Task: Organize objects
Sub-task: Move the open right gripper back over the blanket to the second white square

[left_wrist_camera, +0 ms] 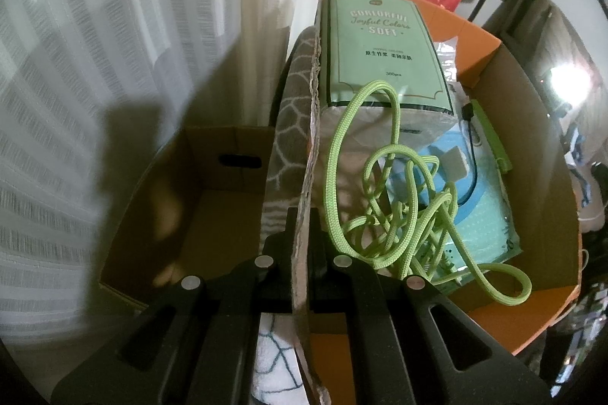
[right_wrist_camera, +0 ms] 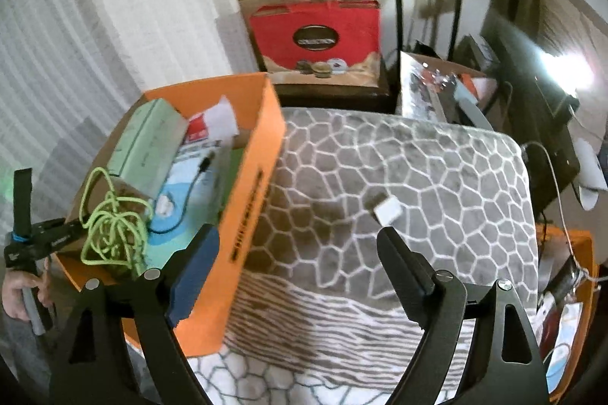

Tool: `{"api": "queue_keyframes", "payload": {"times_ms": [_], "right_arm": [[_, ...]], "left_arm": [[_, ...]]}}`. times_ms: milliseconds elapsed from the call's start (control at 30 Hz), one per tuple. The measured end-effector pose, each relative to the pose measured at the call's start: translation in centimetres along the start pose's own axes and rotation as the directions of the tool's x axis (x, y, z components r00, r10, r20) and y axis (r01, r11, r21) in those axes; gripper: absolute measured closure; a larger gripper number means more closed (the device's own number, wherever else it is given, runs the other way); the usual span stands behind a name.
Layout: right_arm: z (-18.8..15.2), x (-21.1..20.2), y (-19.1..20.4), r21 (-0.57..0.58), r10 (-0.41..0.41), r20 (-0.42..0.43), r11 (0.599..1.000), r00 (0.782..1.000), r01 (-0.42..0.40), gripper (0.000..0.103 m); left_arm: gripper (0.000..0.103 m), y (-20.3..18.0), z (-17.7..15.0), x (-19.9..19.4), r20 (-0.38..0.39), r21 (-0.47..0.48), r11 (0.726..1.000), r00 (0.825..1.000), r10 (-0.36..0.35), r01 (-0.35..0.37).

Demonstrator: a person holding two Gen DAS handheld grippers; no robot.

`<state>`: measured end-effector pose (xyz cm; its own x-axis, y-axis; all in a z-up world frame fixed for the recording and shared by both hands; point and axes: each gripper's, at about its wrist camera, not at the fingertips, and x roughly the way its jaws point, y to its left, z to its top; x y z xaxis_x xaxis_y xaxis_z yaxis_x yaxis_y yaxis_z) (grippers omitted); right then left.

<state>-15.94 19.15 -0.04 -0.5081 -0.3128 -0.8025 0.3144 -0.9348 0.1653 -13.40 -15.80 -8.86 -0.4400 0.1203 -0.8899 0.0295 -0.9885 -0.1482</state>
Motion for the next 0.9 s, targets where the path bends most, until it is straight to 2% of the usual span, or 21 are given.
{"api": "queue_keyframes", "payload": {"times_ms": [267, 567, 900], "right_arm": [[-1.4, -0.4, -2.2, 0.041, 0.018, 0.003, 0.999, 1.000, -0.018, 0.017], [-2.4, 0.2, -4.4, 0.090, 0.027, -0.009, 0.996, 1.000, -0.026, 0.017], [-2.8, 1.3, -6.2, 0.136, 0.046, -0.023, 0.990, 0.999, -0.042, 0.018]], "left_arm": [[0.100, -0.8, -0.2, -0.9, 0.000, -0.002, 1.000, 1.000, -0.031, 0.031], [0.097, 1.3, 2.1, -1.0, -0.018, -0.011, 0.995, 0.995, -0.097, 0.097], [0.096, 3.1, 1.5, -2.0, -0.039, -0.010, 0.991, 0.990, -0.133, 0.132]]}}
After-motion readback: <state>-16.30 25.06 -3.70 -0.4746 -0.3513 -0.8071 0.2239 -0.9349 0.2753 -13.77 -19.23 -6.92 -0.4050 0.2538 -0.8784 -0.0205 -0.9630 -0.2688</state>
